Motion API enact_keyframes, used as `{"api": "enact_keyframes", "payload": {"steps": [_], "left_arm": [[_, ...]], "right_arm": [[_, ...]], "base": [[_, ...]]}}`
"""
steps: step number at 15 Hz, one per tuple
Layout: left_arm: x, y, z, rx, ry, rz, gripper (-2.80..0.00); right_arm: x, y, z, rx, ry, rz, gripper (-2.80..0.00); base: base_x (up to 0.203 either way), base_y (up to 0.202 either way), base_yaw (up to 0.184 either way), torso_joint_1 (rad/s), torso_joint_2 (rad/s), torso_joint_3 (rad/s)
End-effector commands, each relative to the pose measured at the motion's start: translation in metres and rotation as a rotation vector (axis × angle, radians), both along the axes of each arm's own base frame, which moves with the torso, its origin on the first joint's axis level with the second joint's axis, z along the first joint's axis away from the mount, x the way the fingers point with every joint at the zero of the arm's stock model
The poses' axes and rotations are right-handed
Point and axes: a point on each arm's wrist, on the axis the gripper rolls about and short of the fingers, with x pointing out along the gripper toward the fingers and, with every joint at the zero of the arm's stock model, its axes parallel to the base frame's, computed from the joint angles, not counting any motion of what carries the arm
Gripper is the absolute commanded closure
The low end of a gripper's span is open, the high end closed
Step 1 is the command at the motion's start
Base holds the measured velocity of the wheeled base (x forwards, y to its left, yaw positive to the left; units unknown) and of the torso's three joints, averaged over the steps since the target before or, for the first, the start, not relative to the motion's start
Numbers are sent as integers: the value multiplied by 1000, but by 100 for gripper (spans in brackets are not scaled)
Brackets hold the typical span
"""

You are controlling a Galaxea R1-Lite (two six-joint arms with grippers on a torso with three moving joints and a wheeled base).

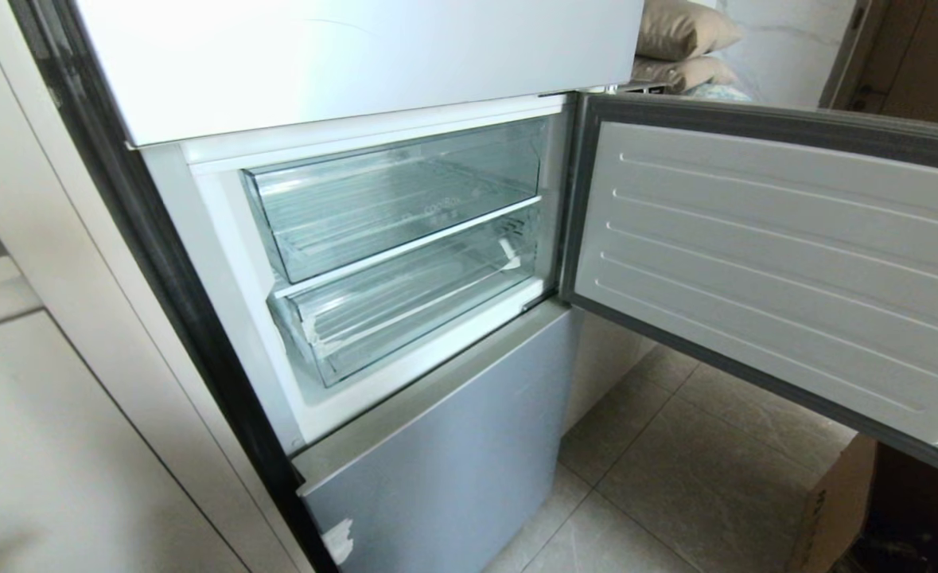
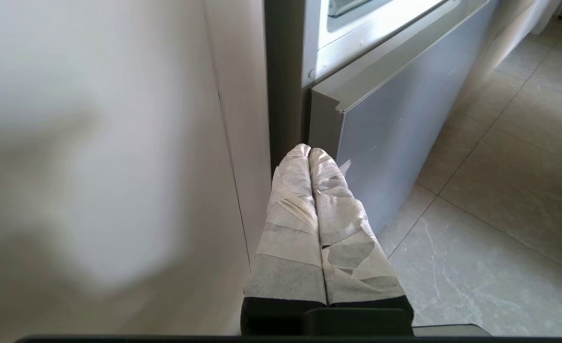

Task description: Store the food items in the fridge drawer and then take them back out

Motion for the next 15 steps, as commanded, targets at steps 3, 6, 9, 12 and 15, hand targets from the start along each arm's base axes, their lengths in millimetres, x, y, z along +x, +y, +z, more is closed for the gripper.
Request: {"api": "enact_keyframes", "payload": {"steps": [3, 6, 9, 12, 15], "left_arm": [[0, 0, 0, 0, 2, 0, 0], [0, 0, 0, 0, 1, 0, 0], [0, 0, 0, 0, 1, 0, 0], [0, 0, 0, 0, 1, 0, 0], [0, 0, 0, 0, 1, 0, 0]], "right_arm": [[34, -3, 76, 321, -33, -128, 0], [70, -21, 114, 525, -117, -370, 0], [86, -58, 129, 612, -208, -516, 0], [107, -111, 130, 708, -180, -543, 0], [130, -159, 125, 749, -172, -542, 0]], "base": [[0, 0, 0, 0, 0, 0], [0, 0, 0, 0, 0, 0], [0, 0, 0, 0, 0, 0], [0, 0, 0, 0, 0, 0], [0, 0, 0, 0, 0, 0]]}}
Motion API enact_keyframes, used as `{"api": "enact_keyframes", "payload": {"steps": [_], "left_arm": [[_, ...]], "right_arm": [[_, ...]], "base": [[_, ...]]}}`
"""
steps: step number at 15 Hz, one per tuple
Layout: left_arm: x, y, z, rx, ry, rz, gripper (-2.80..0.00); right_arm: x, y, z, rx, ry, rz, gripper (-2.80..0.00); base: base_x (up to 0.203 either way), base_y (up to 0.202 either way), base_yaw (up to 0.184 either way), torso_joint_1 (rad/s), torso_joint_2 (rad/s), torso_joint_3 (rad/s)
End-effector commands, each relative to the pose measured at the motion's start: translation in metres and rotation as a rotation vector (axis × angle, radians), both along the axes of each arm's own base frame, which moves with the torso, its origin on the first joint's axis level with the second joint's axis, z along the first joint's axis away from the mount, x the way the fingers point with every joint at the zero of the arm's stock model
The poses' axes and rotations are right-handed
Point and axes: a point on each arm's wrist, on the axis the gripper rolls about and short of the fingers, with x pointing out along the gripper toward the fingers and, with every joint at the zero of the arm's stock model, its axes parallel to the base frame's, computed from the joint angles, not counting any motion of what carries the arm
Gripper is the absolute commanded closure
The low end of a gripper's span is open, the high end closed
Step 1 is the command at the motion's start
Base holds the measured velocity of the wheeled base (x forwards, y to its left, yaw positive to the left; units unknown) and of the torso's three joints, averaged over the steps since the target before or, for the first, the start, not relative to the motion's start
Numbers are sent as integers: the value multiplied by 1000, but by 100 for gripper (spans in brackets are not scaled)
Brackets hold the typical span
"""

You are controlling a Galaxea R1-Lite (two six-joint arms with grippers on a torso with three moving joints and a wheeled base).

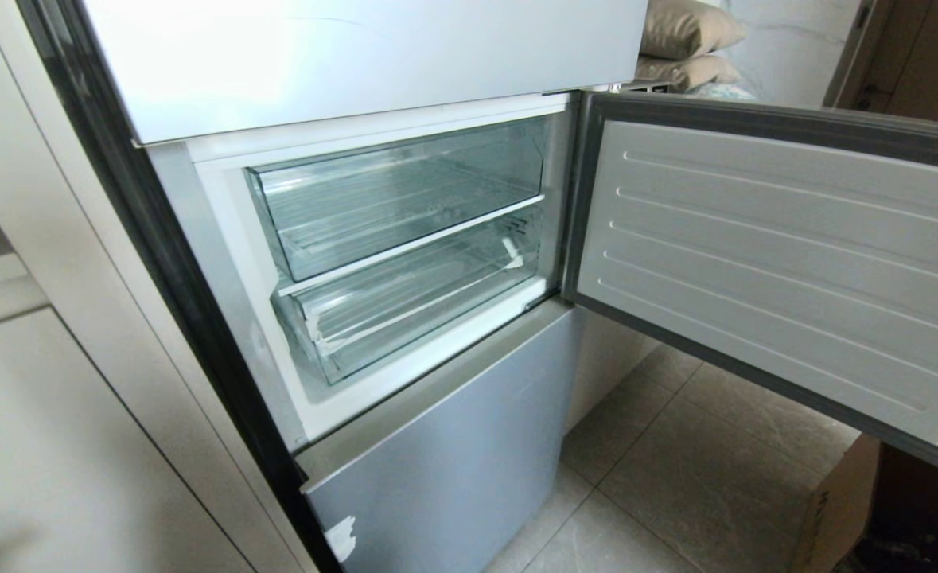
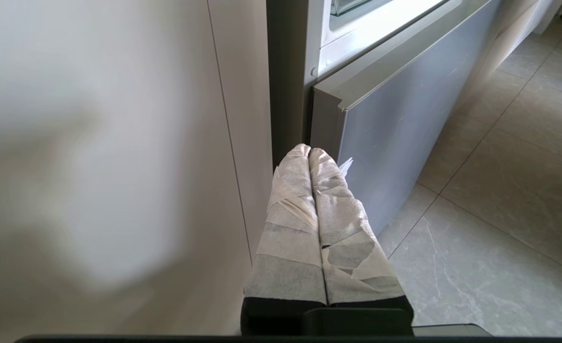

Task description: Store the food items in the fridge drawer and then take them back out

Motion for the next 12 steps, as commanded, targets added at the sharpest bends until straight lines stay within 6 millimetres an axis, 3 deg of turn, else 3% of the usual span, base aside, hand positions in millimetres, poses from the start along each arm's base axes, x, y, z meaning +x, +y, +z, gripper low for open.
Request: {"api": "enact_keyframes", "payload": {"steps": [1, 4, 9, 12], "left_arm": [[0, 0, 0, 0, 1, 1, 0], [0, 0, 0, 0, 0, 1, 0], [0, 0, 0, 0, 0, 1, 0], [0, 0, 0, 0, 2, 1, 0]], "right_arm": [[21, -46, -17, 103, 36, -22, 0], [27, -79, -3, 115, -33, -50, 0], [37, -109, -9, 173, -43, -57, 0], [53, -132, -7, 270, -94, 102, 0]], "base": [[0, 0, 0, 0, 0, 0], [0, 0, 0, 0, 0, 0], [0, 0, 0, 0, 0, 0], [0, 0, 0, 0, 0, 0]]}}
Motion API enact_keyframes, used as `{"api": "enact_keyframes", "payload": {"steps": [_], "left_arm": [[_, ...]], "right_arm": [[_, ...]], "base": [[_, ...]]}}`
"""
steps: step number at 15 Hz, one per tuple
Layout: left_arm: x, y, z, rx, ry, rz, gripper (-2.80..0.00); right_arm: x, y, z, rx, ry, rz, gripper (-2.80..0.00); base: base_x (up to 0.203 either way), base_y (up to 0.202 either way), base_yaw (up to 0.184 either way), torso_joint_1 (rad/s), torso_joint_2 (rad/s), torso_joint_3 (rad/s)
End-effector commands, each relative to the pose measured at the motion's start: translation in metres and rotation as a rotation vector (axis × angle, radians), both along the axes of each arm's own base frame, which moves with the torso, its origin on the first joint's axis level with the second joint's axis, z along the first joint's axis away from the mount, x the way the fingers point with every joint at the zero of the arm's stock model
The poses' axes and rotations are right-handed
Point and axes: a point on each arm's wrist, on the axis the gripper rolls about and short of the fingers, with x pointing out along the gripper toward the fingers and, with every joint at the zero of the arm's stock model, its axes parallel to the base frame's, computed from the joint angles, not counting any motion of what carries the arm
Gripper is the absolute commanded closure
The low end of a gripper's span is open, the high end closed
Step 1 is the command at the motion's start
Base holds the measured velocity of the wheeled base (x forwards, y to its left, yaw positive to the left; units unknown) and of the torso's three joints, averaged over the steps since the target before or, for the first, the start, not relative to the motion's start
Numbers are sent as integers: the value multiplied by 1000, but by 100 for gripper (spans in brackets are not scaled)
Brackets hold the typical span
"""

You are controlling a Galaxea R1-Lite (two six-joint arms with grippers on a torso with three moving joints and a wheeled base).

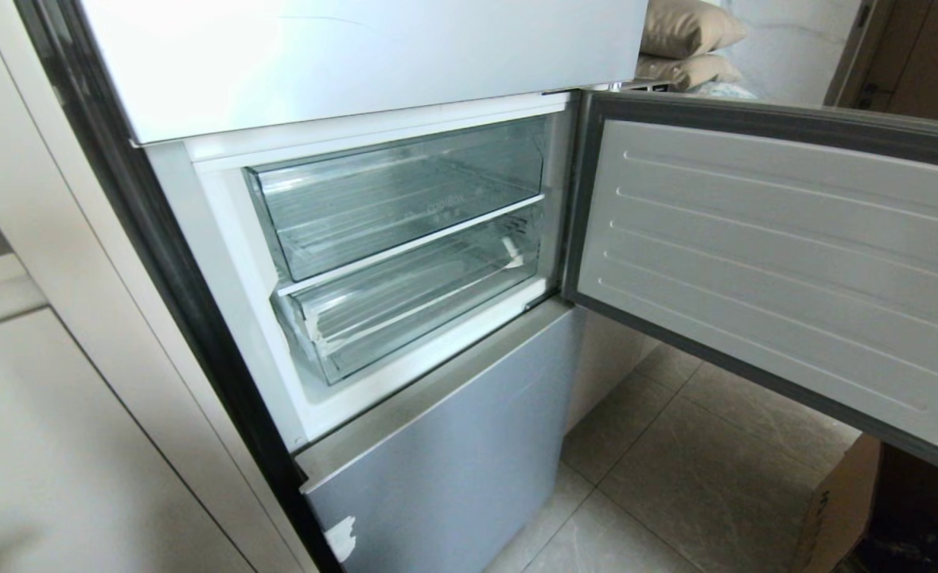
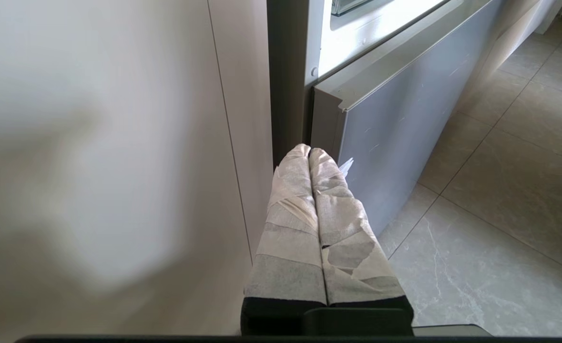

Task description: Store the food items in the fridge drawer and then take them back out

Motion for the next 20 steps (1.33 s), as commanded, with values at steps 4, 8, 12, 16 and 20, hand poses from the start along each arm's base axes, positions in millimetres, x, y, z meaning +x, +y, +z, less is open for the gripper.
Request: {"api": "enact_keyframes", "payload": {"steps": [4, 8, 12, 16, 20], "left_arm": [[0, 0, 0, 0, 1, 1, 0], [0, 0, 0, 0, 0, 1, 0], [0, 0, 0, 0, 1, 1, 0], [0, 0, 0, 0, 0, 1, 0], [0, 0, 0, 0, 0, 1, 0]], "right_arm": [[19, -22, -5, 139, -37, 297, 0], [32, -36, -4, 223, -67, 414, 0], [41, -39, -7, 317, -57, 591, 0], [50, -33, -10, 333, -46, 635, 0], [45, -23, -8, 333, -42, 651, 0]], "base": [[0, 0, 0, 0, 0, 0], [0, 0, 0, 0, 0, 0], [0, 0, 0, 0, 0, 0], [0, 0, 0, 0, 0, 0], [0, 0, 0, 0, 0, 0]]}}
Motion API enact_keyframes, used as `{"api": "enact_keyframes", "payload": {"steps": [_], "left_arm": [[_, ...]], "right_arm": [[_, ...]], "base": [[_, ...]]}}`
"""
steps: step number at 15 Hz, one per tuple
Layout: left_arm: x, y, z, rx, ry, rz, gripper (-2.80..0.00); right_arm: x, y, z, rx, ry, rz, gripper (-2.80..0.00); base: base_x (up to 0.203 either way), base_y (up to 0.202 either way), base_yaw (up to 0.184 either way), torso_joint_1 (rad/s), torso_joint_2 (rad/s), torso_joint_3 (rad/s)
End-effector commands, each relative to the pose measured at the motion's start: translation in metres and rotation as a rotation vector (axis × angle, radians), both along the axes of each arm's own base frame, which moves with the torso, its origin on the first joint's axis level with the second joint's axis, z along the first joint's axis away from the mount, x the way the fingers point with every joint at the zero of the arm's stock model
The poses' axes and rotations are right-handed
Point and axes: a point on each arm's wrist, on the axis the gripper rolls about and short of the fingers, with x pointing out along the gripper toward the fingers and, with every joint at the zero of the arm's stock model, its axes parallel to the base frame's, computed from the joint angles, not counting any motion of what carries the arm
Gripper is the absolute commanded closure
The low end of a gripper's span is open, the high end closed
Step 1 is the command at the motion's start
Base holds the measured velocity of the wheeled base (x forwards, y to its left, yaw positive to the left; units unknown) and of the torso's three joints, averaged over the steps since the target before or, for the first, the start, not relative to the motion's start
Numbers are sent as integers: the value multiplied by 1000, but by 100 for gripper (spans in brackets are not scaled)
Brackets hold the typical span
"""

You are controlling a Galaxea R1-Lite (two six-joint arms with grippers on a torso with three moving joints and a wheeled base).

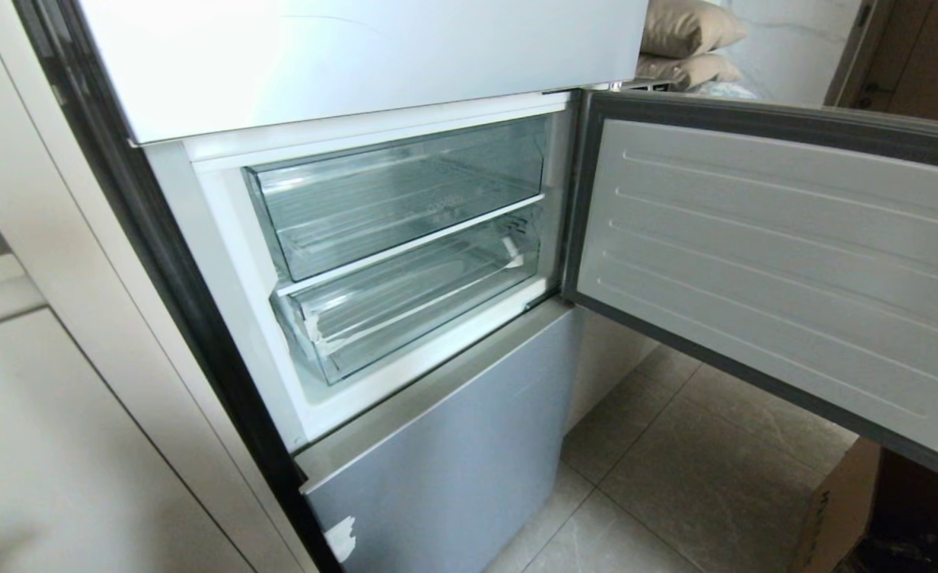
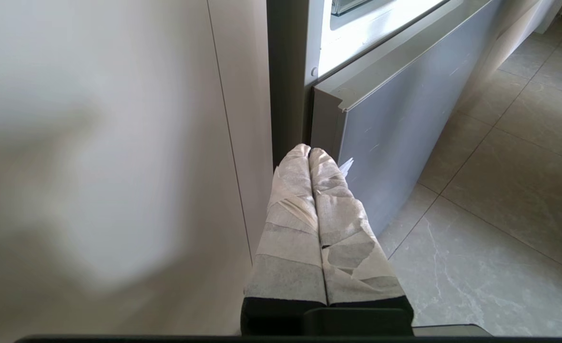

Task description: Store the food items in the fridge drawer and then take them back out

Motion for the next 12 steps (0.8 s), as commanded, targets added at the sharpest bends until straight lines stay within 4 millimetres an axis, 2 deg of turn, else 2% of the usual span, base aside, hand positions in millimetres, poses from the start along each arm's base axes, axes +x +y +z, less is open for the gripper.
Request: {"api": "enact_keyframes", "payload": {"steps": [1, 4, 6, 12], "left_arm": [[0, 0, 0, 0, 2, 1, 0], [0, 0, 0, 0, 2, 1, 0], [0, 0, 0, 0, 0, 1, 0], [0, 0, 0, 0, 2, 1, 0]], "right_arm": [[-3, 5, 4, -3, -5, 12, 0], [-10, 17, 9, -12, -10, 10, 0], [-19, 32, 14, -22, -16, 10, 0], [-59, 102, 16, -49, -24, 65, 0]], "base": [[0, 0, 0, 0, 0, 0], [0, 0, 0, 0, 0, 0], [0, 0, 0, 0, 0, 0], [0, 0, 0, 0, 0, 0]]}}
